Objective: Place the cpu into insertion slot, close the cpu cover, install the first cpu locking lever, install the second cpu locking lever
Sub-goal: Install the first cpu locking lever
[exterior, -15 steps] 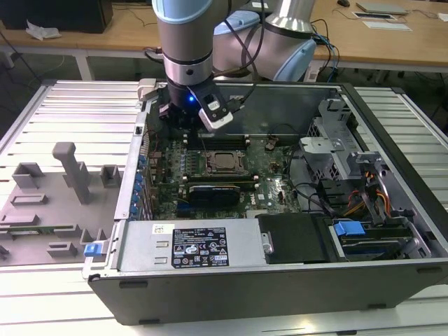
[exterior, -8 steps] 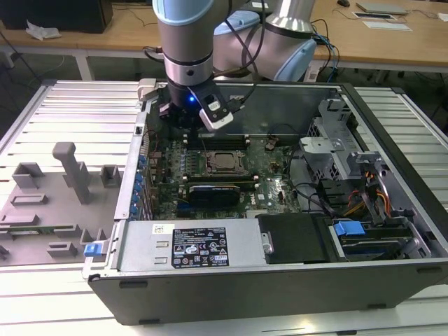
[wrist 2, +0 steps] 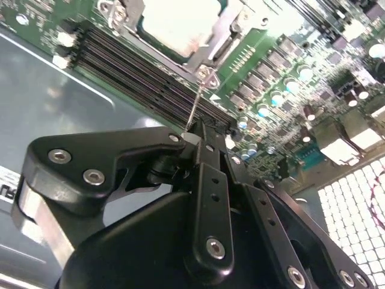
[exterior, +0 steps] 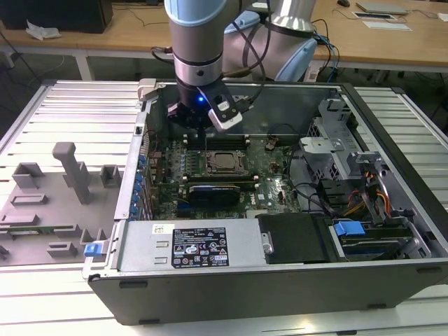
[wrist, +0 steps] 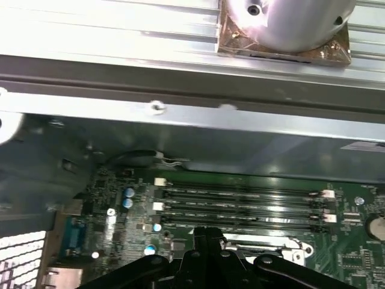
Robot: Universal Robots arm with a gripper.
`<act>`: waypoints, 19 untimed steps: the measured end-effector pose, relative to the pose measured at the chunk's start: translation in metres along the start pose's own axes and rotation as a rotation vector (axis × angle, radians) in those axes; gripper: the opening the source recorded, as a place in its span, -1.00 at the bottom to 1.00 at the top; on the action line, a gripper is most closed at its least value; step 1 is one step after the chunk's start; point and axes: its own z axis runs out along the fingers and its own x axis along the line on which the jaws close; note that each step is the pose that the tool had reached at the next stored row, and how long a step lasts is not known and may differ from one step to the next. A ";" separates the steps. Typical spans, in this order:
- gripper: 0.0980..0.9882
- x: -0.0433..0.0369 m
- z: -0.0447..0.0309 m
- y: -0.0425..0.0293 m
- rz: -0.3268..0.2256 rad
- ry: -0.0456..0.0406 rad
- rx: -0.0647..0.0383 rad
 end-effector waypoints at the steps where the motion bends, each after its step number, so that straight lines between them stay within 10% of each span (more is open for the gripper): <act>1: -0.98 -0.0023 0.0001 -0.0002 0.000 0.0000 0.000; 12: -0.98 -0.0341 0.0016 -0.0028 0.000 -0.0001 0.000; 19: -0.98 -0.0404 0.0018 -0.0033 0.000 -0.0001 0.000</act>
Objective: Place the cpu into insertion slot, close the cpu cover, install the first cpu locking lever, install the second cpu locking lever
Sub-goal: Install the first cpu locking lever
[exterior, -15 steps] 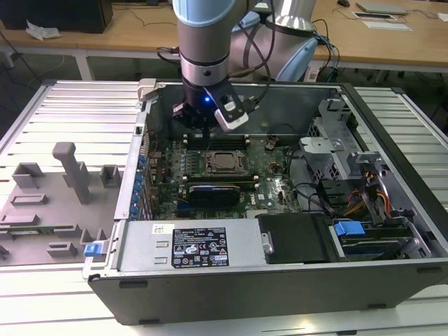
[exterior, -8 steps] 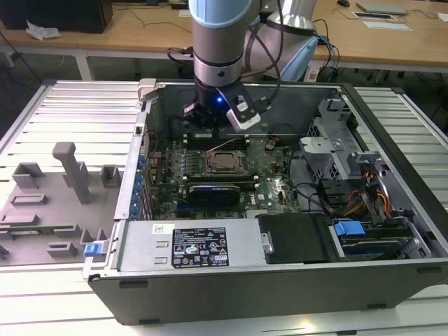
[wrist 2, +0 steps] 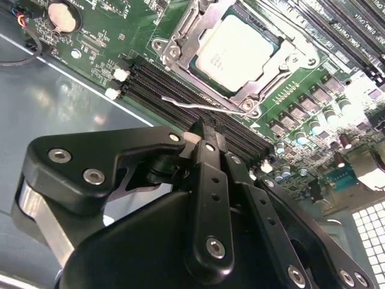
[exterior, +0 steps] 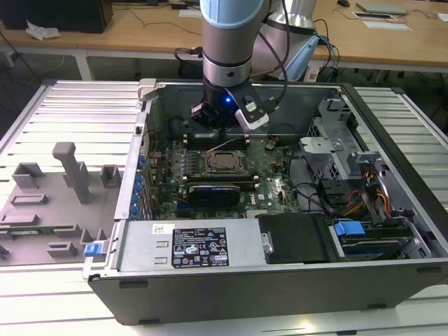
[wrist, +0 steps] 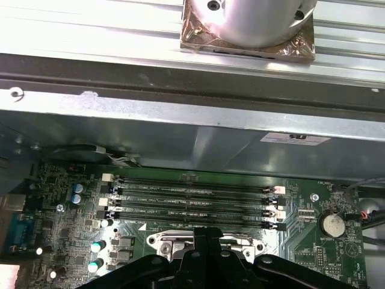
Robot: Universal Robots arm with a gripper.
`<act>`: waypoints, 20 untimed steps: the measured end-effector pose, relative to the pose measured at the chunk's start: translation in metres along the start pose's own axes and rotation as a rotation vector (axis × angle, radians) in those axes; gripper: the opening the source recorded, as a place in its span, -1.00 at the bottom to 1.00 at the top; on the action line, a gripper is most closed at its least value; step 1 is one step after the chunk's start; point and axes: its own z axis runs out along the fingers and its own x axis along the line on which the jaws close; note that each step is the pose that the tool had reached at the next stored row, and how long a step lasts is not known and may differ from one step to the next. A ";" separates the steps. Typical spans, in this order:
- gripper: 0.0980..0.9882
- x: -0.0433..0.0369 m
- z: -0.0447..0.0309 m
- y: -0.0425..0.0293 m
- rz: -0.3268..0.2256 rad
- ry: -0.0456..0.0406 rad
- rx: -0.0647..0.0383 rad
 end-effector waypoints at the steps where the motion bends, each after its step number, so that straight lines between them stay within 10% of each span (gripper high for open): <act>1: -0.98 0.0000 0.0000 0.0000 0.000 -0.0002 0.000; 3: -0.98 0.0005 0.0000 0.0001 -0.001 -0.0051 0.001; 8: -0.98 0.0044 0.0025 -0.0003 -0.027 -0.1091 0.009; 12: -0.98 0.0045 0.0038 -0.0007 -0.032 -0.1431 0.014; 20: -0.98 0.0057 0.0078 -0.0002 -0.040 -0.1705 0.030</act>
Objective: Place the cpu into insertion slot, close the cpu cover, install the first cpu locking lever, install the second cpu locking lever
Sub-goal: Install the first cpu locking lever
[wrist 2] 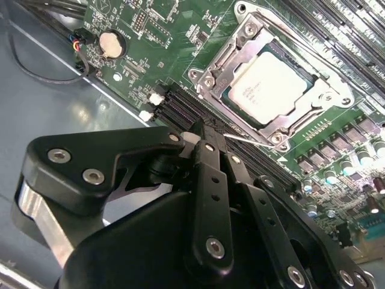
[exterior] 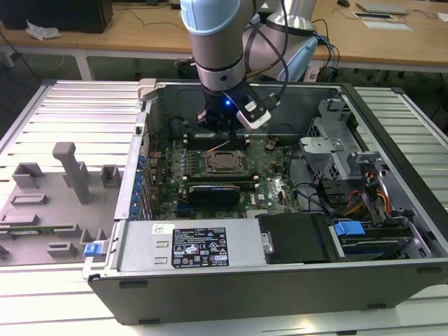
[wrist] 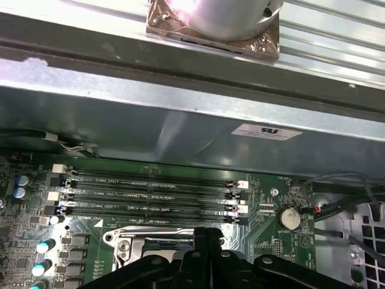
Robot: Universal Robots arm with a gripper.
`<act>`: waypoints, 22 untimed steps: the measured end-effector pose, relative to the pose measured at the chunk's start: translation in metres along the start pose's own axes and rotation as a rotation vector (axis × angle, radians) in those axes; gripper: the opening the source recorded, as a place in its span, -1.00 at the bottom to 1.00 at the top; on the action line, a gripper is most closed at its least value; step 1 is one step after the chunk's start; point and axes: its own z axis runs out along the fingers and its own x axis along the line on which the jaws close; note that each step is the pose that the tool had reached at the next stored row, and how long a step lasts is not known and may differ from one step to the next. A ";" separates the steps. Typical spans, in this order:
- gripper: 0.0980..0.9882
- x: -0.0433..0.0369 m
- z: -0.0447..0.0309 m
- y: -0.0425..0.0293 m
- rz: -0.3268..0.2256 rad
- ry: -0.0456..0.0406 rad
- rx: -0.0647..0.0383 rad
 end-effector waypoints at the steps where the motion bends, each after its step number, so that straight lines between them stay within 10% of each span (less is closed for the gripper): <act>1: -0.98 0.0007 0.0006 0.0002 -0.001 -0.0008 0.004; 5: -0.98 0.0027 0.0033 0.0012 -0.002 -0.0001 0.021; 22: -0.98 0.0082 0.0179 0.0101 0.008 -0.0061 0.037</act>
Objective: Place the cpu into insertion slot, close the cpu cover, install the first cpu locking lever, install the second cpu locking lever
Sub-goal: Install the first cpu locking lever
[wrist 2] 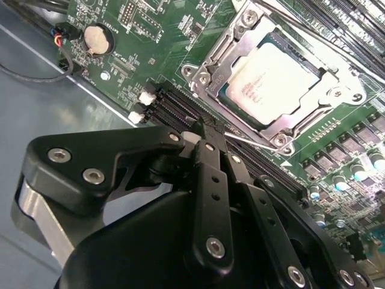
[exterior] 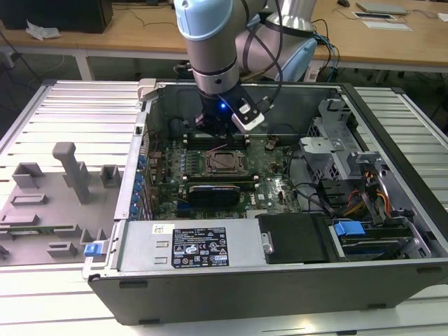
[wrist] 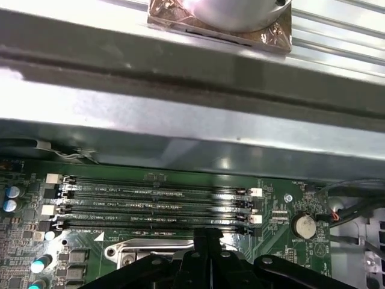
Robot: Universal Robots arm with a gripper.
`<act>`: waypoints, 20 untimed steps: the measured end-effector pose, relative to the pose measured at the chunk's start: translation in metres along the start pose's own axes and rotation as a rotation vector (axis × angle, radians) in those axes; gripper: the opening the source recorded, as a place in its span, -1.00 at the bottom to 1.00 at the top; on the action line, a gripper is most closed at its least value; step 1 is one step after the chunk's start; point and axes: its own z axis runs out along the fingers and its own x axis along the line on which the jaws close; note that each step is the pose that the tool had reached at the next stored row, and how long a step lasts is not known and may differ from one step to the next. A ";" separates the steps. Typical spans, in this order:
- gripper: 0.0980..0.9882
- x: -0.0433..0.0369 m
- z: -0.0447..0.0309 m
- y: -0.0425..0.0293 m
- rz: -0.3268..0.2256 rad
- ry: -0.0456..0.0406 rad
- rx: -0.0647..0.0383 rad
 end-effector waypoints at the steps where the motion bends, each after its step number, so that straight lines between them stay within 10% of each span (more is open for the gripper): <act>1: -0.98 0.0001 0.0004 -0.0001 0.005 -0.0007 0.003; 20: -0.98 0.0073 0.0054 0.0082 0.087 -0.0162 0.032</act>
